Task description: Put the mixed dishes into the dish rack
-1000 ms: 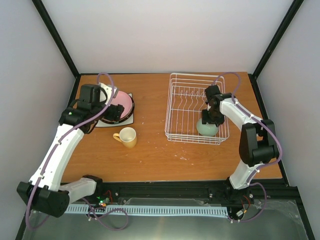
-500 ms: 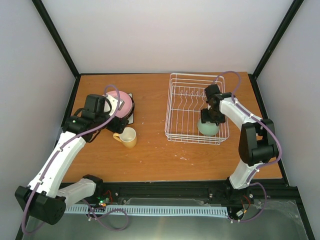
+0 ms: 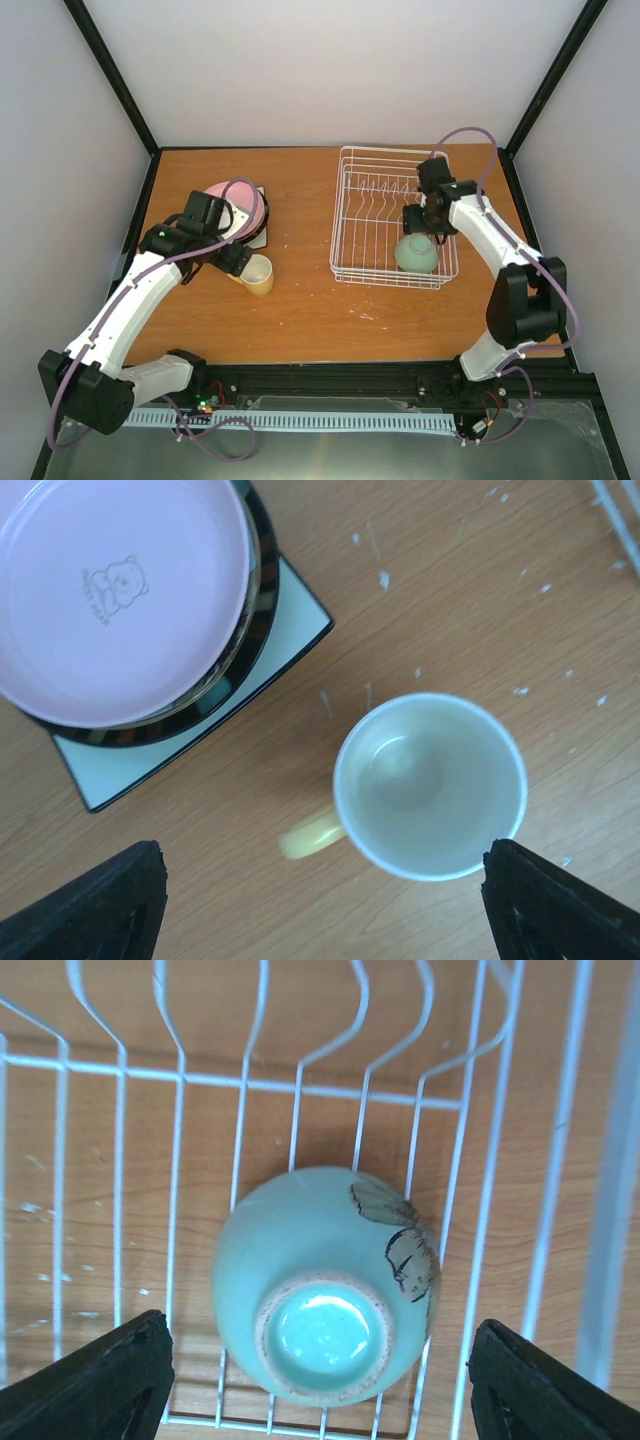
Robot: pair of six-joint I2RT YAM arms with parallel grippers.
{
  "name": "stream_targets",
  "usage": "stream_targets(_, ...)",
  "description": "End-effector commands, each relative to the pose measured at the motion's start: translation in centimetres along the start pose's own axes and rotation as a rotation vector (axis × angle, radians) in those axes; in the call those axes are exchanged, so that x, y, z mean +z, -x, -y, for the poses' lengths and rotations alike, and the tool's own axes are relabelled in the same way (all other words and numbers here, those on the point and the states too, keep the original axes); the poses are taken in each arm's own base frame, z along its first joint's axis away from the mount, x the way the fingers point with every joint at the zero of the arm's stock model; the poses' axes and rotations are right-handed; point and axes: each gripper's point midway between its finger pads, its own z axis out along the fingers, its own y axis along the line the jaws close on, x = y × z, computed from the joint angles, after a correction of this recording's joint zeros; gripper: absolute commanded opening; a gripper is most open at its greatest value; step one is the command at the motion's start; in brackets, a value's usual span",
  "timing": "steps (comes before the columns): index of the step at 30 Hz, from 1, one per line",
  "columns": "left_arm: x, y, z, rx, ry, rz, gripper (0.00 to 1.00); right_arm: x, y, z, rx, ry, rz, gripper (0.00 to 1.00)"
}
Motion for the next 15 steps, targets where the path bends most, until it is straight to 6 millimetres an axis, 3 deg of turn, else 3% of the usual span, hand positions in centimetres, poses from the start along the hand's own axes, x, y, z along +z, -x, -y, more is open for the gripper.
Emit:
stream_targets(1,-0.1,-2.2,-1.3,0.089,0.085,-0.098,0.86,-5.4,3.0,-0.1,0.005,0.024,0.163,0.8)
stream_targets(9,1.1,-2.1,-0.3,0.115,0.022,-0.116,0.75,-9.2,4.1,-0.3,-0.005,0.062,0.245,0.8)
stream_targets(15,3.3,-2.0,0.2,0.131,-0.017,-0.147,0.7,-10.2,4.0,-0.4,-0.017,0.077,0.266,0.8)
